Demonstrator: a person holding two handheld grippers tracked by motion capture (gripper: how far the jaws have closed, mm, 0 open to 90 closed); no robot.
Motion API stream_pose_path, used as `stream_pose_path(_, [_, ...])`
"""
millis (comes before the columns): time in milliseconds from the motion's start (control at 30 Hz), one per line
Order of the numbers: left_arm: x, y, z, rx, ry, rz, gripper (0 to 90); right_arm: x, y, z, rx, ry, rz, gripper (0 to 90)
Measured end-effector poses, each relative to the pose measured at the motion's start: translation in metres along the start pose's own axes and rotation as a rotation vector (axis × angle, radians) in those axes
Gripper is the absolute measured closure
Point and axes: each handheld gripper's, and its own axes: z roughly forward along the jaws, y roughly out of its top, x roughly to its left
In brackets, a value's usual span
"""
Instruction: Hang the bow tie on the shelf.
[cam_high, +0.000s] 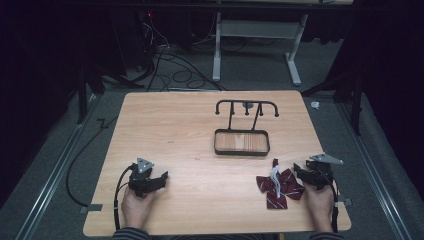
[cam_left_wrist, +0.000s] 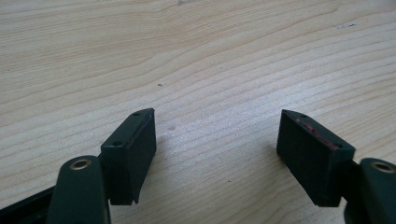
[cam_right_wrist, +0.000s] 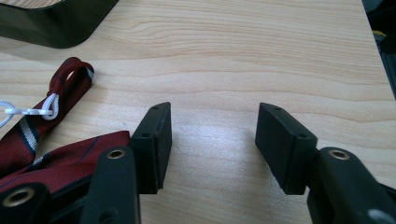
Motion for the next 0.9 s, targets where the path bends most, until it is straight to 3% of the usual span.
stream_pose_path(900, [0.0003,0.0,-0.0002,0.001,-0.003,-0.001,28.9,0.0004,0.0001,-0.0002,0.003,0.005,-0.005,48.7])
